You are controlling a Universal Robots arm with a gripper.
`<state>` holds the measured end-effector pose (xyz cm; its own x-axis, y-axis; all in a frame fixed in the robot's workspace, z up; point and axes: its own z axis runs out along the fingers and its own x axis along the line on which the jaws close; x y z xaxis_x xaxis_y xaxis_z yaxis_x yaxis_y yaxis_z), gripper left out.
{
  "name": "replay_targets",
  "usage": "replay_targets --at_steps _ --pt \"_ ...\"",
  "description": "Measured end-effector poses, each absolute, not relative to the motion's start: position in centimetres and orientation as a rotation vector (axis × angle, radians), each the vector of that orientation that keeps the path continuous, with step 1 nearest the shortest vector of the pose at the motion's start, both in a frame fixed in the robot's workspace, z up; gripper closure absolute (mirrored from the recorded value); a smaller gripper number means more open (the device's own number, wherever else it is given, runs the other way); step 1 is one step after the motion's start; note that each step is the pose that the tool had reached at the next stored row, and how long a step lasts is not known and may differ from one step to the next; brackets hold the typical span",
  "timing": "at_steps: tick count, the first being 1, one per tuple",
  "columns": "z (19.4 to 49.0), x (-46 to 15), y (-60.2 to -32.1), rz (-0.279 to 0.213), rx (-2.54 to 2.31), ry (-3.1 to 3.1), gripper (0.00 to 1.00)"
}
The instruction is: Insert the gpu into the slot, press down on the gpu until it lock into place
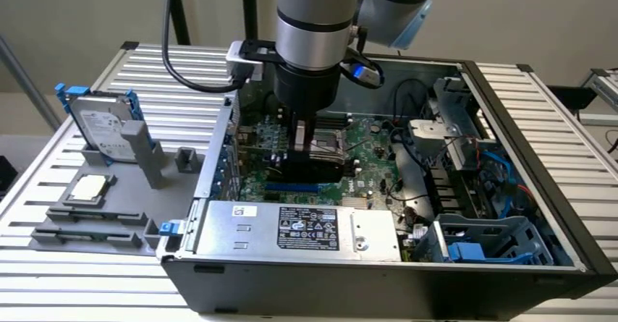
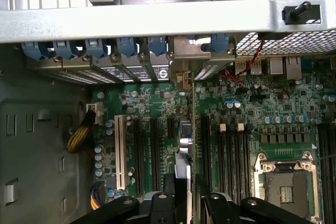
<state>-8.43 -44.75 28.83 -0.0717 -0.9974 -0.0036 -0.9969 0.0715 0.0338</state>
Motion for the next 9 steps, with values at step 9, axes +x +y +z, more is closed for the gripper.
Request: replay_targets --at_steps 9 --pt "28.53 -8.58 -44.61 -0.043 2.125 -2.286 0.74"
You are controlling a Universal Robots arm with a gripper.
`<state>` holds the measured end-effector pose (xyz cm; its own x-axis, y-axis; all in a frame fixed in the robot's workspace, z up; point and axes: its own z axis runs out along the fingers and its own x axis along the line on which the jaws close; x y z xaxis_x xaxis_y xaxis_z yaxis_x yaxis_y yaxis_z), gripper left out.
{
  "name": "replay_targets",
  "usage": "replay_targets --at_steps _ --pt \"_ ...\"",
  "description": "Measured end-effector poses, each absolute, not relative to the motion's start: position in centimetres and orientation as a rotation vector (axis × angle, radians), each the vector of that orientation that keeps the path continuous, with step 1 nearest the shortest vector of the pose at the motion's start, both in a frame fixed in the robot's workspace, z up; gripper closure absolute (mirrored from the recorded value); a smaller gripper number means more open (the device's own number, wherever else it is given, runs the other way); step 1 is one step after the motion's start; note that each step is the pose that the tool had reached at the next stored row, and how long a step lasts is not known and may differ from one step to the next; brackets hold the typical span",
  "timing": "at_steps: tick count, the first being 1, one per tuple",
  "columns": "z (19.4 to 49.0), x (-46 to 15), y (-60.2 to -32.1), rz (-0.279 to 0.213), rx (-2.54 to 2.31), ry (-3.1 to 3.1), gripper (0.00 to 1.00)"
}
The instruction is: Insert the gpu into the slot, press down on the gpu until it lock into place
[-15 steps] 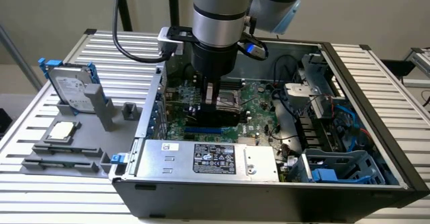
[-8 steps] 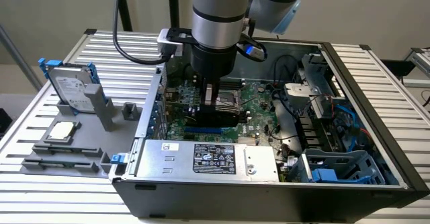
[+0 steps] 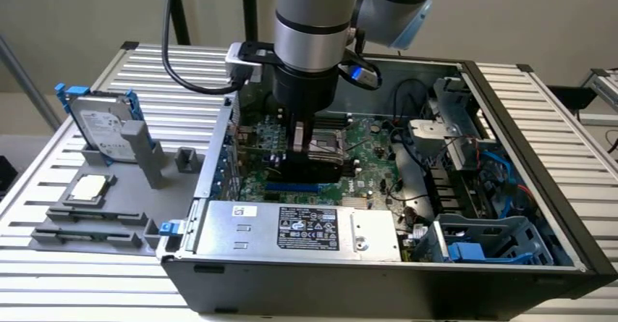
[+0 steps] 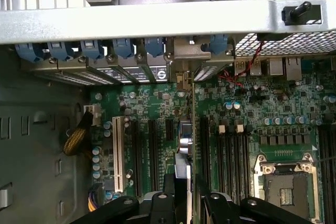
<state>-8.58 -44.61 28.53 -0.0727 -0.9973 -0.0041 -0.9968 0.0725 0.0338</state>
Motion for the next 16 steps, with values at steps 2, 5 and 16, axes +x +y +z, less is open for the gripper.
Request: replay_targets --at_steps 2,5,16 --pt "28.43 -8.59 -44.6 -0.043 2.125 -2.286 0.74" --pt "28.35 -8.6 -44.6 -0.043 2.125 -2.286 0.74" --pt "28.29 -8.61 -44.36 -0.043 2.125 -2.286 0.74"
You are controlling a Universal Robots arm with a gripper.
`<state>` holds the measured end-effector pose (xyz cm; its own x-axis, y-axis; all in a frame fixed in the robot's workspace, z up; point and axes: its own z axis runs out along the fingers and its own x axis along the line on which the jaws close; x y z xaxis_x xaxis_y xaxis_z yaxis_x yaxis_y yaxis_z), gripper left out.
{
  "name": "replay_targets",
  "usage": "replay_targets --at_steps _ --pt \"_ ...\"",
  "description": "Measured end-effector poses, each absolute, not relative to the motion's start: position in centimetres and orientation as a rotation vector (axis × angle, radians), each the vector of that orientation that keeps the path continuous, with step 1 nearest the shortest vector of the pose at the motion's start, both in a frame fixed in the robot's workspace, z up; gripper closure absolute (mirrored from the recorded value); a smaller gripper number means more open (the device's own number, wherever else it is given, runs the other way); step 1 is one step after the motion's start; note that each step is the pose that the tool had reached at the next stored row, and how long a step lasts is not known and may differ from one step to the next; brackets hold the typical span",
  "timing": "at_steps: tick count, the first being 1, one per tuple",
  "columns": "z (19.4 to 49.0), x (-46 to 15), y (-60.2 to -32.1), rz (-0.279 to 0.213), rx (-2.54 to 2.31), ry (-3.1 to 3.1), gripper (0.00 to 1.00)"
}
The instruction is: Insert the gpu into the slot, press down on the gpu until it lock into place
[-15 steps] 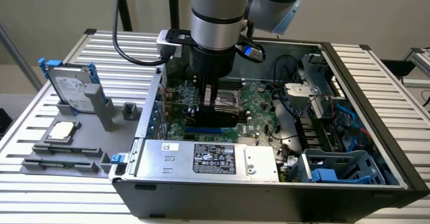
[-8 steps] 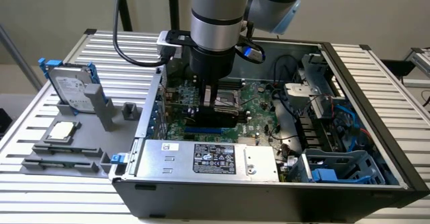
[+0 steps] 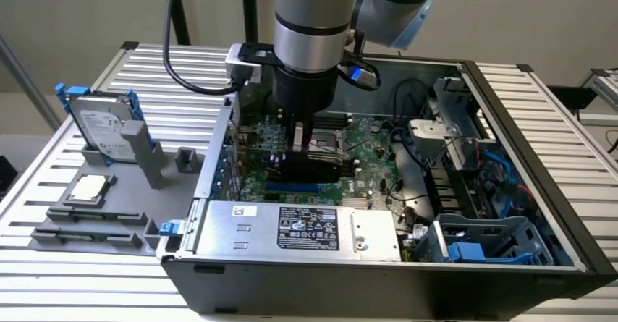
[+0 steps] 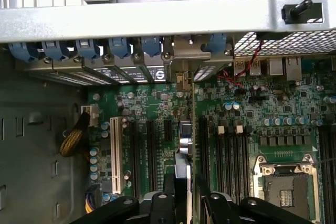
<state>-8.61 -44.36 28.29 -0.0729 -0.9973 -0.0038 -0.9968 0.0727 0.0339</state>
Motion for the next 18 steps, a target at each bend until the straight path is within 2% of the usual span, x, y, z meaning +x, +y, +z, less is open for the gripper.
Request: replay_targets --at_steps 18 --pt "27.58 -8.6 -44.35 -0.046 2.144 -2.267 0.74"
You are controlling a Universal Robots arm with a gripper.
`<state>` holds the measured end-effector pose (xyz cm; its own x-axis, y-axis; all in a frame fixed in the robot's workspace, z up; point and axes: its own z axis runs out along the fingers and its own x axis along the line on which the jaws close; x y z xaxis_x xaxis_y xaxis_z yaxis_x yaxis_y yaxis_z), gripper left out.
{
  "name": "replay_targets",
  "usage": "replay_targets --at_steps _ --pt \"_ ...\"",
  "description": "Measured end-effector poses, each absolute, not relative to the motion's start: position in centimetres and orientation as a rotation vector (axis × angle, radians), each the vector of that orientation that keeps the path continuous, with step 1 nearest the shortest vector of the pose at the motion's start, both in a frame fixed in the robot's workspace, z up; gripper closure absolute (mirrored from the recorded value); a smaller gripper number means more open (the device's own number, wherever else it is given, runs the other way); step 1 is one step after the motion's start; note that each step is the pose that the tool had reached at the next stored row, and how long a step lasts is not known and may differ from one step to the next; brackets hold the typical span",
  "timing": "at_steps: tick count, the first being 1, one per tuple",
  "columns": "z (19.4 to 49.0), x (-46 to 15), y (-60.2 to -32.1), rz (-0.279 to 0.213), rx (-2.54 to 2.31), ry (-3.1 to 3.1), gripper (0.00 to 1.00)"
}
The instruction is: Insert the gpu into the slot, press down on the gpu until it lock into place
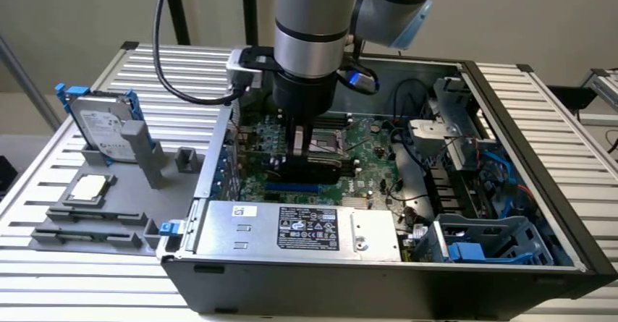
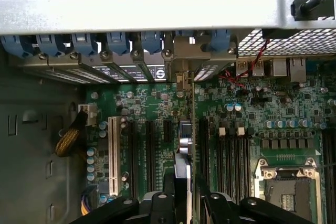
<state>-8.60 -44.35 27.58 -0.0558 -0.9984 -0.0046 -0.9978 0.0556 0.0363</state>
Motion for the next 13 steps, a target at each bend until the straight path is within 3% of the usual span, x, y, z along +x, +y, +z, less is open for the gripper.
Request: replay_targets --at_steps 13 --pt "26.72 -8.58 -44.39 -0.067 2.146 -2.268 0.74"
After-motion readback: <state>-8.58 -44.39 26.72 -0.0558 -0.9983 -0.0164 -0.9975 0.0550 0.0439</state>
